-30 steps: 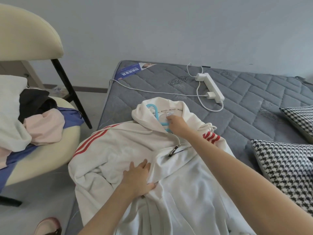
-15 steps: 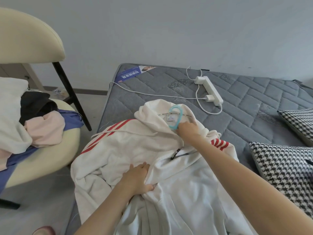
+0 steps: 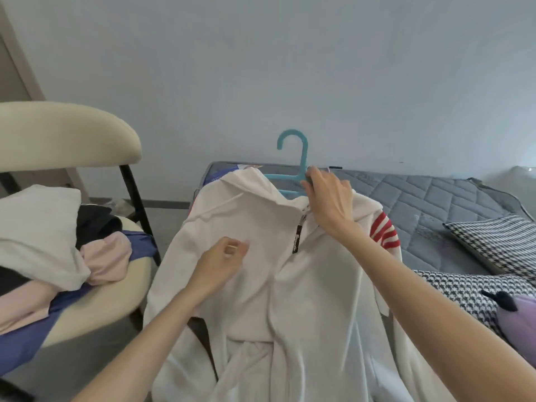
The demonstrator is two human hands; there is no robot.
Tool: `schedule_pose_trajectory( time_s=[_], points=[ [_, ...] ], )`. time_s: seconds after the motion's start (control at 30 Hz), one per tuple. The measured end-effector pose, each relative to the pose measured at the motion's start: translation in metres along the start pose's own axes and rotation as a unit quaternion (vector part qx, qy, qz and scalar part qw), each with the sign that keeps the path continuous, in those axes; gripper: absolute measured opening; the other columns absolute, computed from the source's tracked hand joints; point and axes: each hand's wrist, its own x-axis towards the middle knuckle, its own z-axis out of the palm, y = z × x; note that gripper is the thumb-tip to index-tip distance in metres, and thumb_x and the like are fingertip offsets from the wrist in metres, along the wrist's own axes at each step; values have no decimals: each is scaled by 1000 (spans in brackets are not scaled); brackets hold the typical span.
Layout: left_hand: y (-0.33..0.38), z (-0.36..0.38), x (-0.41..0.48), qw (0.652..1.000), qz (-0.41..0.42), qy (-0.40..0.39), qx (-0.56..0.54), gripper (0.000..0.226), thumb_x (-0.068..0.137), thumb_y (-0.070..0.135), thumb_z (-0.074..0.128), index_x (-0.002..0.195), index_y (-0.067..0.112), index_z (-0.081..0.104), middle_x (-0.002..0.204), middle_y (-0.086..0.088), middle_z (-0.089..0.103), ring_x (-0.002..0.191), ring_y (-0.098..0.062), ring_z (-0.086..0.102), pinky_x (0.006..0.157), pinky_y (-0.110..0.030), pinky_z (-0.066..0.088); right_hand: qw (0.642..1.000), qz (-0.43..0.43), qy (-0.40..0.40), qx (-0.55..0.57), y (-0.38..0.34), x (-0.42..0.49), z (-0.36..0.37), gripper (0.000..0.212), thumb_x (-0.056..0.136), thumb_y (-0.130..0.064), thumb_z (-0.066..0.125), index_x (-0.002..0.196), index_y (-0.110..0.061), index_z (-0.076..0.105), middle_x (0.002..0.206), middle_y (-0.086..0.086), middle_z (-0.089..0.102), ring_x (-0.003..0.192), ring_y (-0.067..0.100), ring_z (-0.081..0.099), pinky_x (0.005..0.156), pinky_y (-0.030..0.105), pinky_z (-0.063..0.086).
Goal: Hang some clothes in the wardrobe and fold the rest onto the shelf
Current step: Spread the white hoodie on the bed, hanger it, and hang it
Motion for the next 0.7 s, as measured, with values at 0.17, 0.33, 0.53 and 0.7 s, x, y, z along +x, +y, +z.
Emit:
schedule_pose_trajectory(
  time_s=[0.17, 0.33, 0.53, 0.7],
  points=[
    [106, -70, -19, 979, 91, 114, -145, 32, 93, 53, 46, 92, 25, 62, 98, 4, 70, 89, -15, 65, 80, -33, 52, 988, -63, 120, 68, -53, 22, -81, 20, 100, -30, 44, 101, -15, 57, 93, -2, 63, 92, 23, 52, 75, 33, 24],
    [180, -153, -71, 917, 87, 123, -370, 38, 92, 54, 48, 99, 20, 65, 93, 2, 70, 80, -15, 64, 81, -32, 52, 956, -122, 234, 129, -127, 46, -163, 19, 98, -31, 49, 100, -16, 61, 86, -3, 64, 87, 22, 53, 76, 32, 24],
    [205, -273, -140, 811, 114, 161, -551, 20, 100, 29, 46, 89, 22, 61, 70, 8, 72, 76, -10, 66, 71, -26, 53, 920, -175, 282, 209, -226, 59, -234, 17, 98, -29, 51, 102, -17, 62, 88, -4, 65, 90, 21, 54, 79, 32, 24],
    [171, -345, -211, 782, 96, 223, -575, 20, 100, 20, 43, 89, 17, 59, 67, 5, 72, 57, -12, 70, 57, -24, 57, 894, -191, 285, 290, -312, 48, -271, 17, 98, -28, 50, 103, -18, 63, 90, -5, 65, 93, 19, 53, 81, 31, 23]
  ],
)
